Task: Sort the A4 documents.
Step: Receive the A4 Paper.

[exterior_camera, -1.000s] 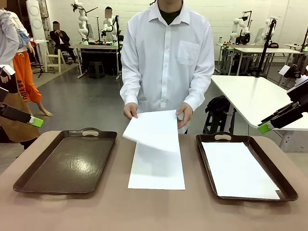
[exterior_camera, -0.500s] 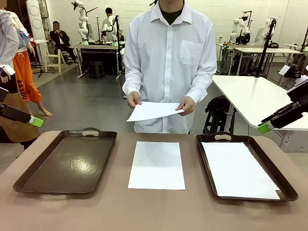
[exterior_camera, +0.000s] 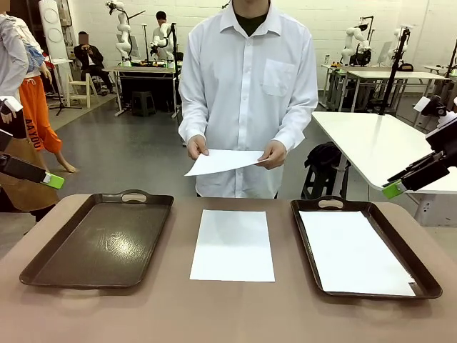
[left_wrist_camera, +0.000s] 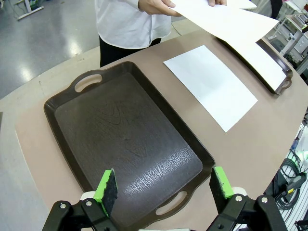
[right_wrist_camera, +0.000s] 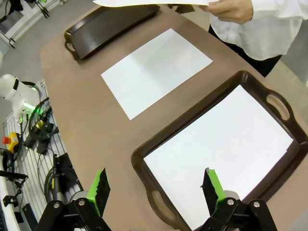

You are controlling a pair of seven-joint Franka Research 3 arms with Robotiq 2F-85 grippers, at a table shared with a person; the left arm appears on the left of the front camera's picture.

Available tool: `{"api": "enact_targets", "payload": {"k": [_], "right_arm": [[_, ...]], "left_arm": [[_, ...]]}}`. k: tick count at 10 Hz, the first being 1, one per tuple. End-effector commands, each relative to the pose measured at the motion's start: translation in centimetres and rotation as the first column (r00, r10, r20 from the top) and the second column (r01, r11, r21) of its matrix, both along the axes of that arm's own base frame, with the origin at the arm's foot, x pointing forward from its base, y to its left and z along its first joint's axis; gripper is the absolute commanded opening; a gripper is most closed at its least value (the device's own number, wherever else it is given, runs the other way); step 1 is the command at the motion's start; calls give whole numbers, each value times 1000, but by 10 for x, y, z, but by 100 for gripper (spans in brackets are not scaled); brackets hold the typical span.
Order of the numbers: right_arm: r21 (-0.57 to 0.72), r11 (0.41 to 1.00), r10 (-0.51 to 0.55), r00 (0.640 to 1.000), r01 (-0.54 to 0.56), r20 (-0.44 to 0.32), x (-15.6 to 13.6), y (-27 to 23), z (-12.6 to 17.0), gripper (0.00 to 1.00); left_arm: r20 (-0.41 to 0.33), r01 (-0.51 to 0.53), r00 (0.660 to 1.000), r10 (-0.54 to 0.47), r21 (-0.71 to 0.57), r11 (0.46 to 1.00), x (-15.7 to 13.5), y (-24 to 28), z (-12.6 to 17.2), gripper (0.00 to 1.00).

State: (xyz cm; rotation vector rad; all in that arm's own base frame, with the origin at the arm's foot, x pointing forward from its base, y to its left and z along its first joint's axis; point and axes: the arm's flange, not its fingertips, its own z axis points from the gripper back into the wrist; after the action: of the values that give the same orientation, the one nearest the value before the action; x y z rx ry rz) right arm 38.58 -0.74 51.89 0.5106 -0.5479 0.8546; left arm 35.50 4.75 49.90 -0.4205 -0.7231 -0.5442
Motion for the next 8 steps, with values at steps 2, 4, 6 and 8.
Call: {"api": "enact_targets", "payload": {"k": [2, 4, 6, 8], "right_arm": [[6, 1000, 4, 1000, -4, 3, -1, 0, 1, 100], [6, 1000, 4, 1000, -4, 3, -1, 0, 1, 100], [6, 1000, 4, 1000, -4, 3, -1, 0, 1, 100], [6, 1000, 4, 1000, -4, 3, -1, 0, 1, 100]], "left_arm": [[10, 19, 1000, -19, -13, 1000, 1, 2, -3, 100], [10, 19, 1000, -19, -13, 1000, 1, 2, -3, 100], [10, 19, 1000, -19, -13, 1000, 1, 2, -3, 100], [10, 19, 1000, -19, -13, 1000, 1, 2, -3, 100]]}}
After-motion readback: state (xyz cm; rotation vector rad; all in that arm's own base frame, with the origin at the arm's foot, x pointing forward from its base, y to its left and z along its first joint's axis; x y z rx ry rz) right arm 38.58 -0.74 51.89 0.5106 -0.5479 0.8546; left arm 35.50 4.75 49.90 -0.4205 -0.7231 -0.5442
